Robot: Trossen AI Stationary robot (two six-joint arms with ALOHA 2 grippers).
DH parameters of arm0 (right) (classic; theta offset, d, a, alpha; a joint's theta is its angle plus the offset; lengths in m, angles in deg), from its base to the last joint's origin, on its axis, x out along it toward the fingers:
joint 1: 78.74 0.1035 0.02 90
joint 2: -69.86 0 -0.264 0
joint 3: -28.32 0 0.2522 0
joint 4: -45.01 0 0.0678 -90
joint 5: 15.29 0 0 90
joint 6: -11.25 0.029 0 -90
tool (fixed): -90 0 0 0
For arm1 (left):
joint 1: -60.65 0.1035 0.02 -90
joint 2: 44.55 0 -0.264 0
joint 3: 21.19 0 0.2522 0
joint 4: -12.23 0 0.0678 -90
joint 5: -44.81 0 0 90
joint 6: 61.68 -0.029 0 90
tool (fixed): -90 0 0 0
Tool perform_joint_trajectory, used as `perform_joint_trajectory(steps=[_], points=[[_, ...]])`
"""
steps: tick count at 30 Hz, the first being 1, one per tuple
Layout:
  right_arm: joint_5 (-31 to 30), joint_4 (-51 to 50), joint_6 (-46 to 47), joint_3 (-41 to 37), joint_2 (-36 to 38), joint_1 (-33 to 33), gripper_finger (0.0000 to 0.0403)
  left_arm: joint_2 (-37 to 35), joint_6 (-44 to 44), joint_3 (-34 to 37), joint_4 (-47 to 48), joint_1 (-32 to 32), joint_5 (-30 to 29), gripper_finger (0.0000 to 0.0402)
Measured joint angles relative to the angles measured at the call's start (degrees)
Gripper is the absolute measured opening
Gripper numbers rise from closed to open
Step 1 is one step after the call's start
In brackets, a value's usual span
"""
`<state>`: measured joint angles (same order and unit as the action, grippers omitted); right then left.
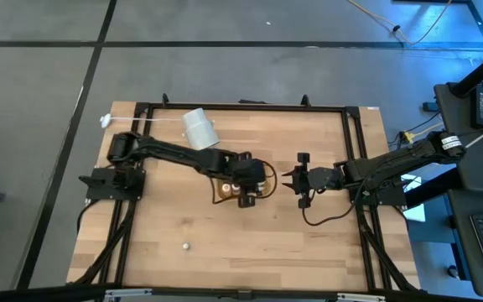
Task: Pick & Place food coloring
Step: Put the left small black ink bottle into the yellow bin
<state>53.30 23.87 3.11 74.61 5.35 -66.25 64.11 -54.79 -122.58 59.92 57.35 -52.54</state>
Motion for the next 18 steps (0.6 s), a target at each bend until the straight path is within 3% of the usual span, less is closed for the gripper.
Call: perform_joint_trajectory(steps=[18], points=[[0.0,-0.2,0.1,0.0,0.0,0.0,0.0129,6.7,-2.8,-0.5,-0.1,1.5,1.5,0.0075]])
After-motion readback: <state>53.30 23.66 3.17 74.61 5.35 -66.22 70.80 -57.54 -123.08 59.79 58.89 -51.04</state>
